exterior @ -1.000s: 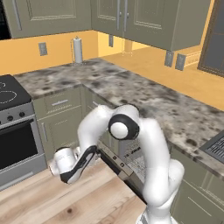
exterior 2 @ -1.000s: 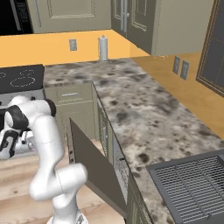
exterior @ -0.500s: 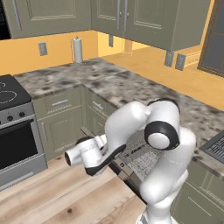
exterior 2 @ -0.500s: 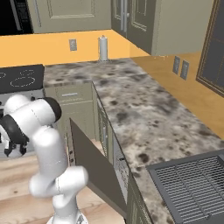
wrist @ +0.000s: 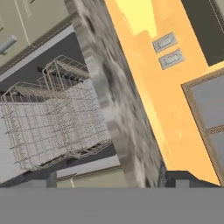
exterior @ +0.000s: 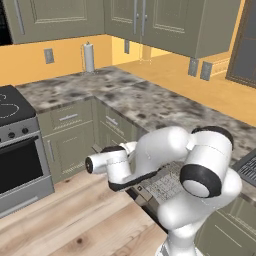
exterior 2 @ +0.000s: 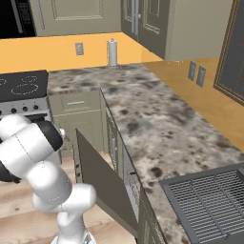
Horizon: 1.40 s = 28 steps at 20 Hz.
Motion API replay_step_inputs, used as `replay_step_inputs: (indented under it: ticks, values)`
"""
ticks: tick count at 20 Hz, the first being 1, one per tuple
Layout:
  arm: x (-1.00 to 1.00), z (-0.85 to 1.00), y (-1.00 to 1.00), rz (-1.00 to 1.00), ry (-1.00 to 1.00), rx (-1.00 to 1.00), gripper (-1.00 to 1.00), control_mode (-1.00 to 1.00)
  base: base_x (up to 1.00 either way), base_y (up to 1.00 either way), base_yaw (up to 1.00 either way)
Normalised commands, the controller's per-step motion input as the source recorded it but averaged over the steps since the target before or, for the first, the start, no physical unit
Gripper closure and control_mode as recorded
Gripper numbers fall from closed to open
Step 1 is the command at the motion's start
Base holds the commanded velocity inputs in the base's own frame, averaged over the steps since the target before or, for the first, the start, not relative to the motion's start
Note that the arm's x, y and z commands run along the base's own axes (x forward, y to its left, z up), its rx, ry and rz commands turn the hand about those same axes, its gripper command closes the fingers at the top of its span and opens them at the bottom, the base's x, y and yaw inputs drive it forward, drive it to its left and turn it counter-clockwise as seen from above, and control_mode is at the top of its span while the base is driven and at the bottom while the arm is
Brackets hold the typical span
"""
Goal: Open the dishwasher door and pull out the top rack.
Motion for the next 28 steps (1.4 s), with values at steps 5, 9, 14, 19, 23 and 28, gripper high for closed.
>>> replay_step_inputs:
  ticks: [5,9,14,19,23,28]
  values:
    - [0.29,0.00,-0.17,-0.02,0.12,0.00,-1.00,-1.00,0.00,0.00,0.00]
    - [0.31,0.00,-0.20,-0.02,0.12,0.00,-1.00,-1.00,0.00,0.00,0.00]
    - [0.38,-0.02,-0.22,-0.01,0.11,0.00,-1.00,-1.00,0.00,0.00,0.00]
    - [0.32,-0.18,-0.24,0.00,0.12,0.00,-1.00,-1.00,0.00,0.00,0.00]
    - [0.15,-0.34,-0.17,0.00,0.12,0.00,-1.00,-1.00,0.00,0.00,0.00]
    - [0.10,-0.48,-0.07,0.00,0.08,0.00,-1.00,-1.00,0.00,0.00,0.00]
